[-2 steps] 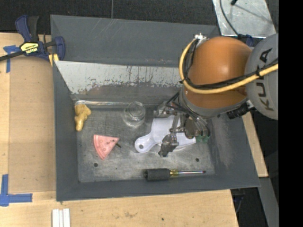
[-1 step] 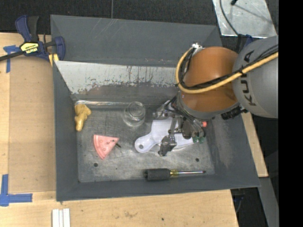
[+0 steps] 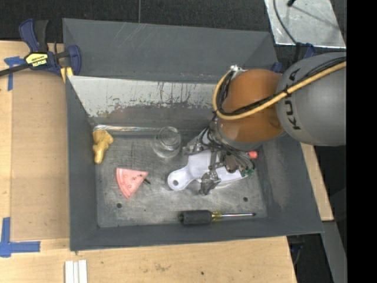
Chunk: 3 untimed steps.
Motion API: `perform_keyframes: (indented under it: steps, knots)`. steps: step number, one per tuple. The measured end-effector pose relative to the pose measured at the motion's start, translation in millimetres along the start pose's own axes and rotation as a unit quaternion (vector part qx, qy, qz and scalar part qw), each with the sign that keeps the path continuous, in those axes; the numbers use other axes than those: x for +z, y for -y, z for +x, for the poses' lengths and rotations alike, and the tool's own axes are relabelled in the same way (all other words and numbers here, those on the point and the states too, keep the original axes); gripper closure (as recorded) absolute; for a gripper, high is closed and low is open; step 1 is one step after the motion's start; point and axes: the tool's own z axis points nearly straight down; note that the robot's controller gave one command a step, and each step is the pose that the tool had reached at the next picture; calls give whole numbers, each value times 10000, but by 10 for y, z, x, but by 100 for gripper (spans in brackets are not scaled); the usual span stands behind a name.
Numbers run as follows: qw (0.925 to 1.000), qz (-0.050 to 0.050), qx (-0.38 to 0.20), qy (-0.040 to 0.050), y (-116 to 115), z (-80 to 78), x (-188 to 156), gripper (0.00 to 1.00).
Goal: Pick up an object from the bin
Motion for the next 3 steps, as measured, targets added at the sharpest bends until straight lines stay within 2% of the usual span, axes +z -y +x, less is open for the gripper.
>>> perform_keyframes:
  steps: [1, 2, 3]
  knots:
    - [9996, -13, 265, 1, 118, -119, 290, 0]
    - [9992, 10, -404, 23, 68, -139, 299, 0]
    - [9996, -12, 264, 33, 111, -156, 256, 100]
